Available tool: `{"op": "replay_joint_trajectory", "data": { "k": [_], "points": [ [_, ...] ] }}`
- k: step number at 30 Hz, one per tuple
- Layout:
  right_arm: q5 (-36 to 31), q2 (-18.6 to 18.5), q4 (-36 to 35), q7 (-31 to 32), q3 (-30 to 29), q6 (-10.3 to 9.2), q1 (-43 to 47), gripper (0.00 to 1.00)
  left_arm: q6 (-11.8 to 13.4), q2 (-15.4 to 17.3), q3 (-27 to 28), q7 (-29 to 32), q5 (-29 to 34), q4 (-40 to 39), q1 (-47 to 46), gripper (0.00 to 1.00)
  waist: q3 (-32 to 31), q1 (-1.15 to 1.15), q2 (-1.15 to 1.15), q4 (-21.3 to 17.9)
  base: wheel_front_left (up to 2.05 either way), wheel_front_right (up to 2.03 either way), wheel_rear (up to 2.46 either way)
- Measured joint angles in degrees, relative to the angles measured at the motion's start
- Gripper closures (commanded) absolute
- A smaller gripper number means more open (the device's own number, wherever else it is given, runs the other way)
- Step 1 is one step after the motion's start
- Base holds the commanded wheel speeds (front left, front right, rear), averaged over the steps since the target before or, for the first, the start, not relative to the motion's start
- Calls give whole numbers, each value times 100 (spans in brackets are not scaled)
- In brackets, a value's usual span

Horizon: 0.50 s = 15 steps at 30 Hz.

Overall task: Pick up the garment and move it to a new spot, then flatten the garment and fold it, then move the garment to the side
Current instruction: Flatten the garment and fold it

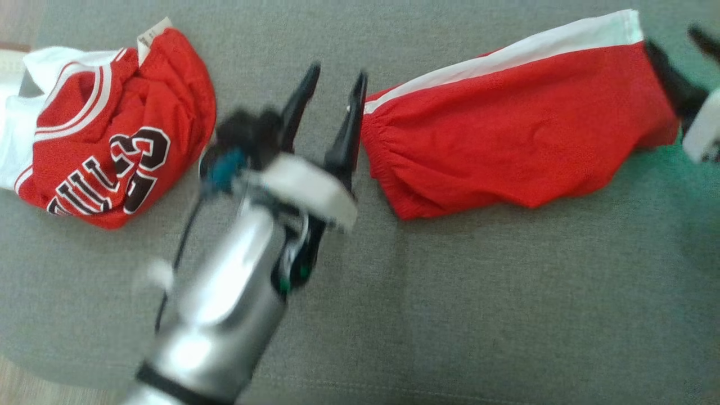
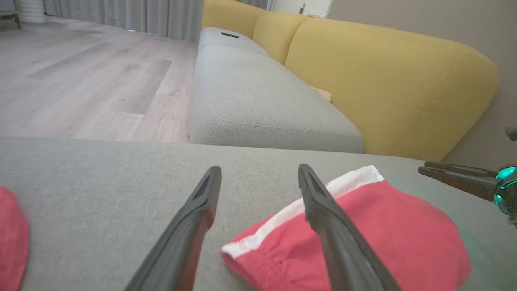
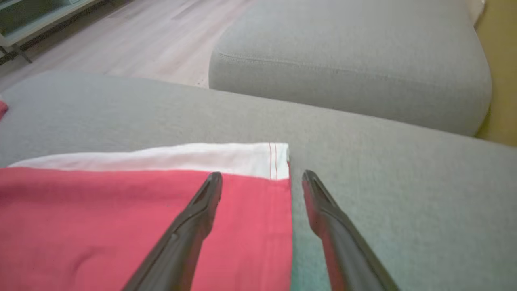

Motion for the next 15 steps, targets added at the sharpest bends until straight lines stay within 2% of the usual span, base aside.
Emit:
{"op": "replay_joint_trajectory", "data": {
  "k": [3, 8, 11, 15],
  "points": [
    [51, 2, 335, -105, -18, 0, 298, 0, 151, 7, 235, 1, 547, -650, 867, 0, -96, 0, 0, -7, 0, 0, 0],
    [90, 131, 933, -155, -163, 0, 326, 0, 160, 18, 308, 1, 1258, -1570, 1772, 0, -68, 0, 0, 178, 0, 0, 0],
    [89, 249, 1283, -146, -170, 0, 325, 0, 220, 16, 279, 0, 1545, -1882, 2005, 0, -25, 0, 0, 340, 0, 0, 0],
    [80, 342, 1763, -26, -151, 0, 350, 0, 363, 14, 315, 0, 1626, -2070, 2409, 0, -2, 0, 0, 587, 0, 0, 0]
  ]
}}
